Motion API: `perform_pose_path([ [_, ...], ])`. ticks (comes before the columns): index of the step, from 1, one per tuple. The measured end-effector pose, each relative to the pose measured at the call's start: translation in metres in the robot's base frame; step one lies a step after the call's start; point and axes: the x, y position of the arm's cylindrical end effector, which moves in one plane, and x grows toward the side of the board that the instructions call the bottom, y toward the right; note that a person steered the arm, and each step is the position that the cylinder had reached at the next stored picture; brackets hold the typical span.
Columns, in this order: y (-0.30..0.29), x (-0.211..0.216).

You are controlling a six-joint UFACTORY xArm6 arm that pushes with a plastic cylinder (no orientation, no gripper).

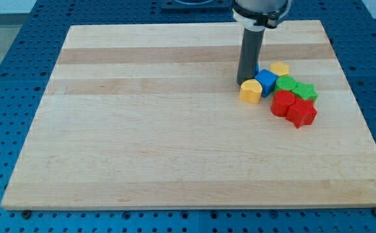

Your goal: Slide the blue cubes and the heart into the group of blocks

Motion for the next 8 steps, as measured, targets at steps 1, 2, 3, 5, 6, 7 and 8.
perform_pose_path([
  [1,0.000,0.000],
  [2,0.006,0.000],
  [3,0.015,0.000],
  [5,0.011,0.000],
  [6,-0.041,-0.004],
  [7,-0.073,-0.002],
  [8,-0.070,0.020],
])
